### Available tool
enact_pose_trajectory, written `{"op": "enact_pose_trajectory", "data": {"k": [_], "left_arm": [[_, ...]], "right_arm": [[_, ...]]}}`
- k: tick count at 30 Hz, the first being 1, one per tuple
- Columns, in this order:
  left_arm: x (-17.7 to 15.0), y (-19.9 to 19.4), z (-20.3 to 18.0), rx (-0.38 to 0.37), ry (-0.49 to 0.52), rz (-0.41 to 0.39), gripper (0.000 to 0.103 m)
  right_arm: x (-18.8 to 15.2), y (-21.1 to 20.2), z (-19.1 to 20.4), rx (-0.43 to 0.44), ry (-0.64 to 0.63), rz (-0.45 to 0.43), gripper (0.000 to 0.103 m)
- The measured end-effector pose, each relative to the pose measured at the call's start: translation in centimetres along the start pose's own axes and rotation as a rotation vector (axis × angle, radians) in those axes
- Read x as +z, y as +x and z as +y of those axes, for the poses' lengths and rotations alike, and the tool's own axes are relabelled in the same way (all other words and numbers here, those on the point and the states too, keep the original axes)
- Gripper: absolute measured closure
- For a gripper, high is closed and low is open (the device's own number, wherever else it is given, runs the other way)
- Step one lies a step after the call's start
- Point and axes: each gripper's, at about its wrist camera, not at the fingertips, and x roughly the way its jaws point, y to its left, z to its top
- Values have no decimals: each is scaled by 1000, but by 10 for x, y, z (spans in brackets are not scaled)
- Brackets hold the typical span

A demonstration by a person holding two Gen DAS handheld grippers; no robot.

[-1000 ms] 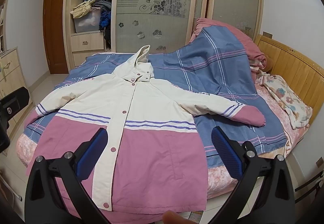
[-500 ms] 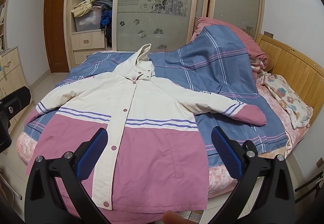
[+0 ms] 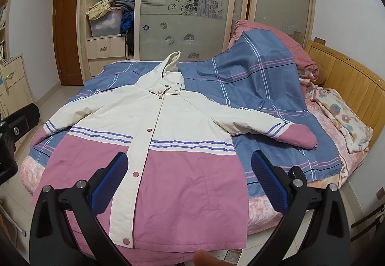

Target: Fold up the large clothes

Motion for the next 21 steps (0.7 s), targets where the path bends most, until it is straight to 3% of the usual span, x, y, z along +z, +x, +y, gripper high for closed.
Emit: {"op": "enact_pose_trajectory", "data": {"k": [21], "left_arm": [[0, 2, -4, 6, 5, 18, 2]], "right_arm": [[-2, 1, -1, 7, -1, 10, 1]]}}
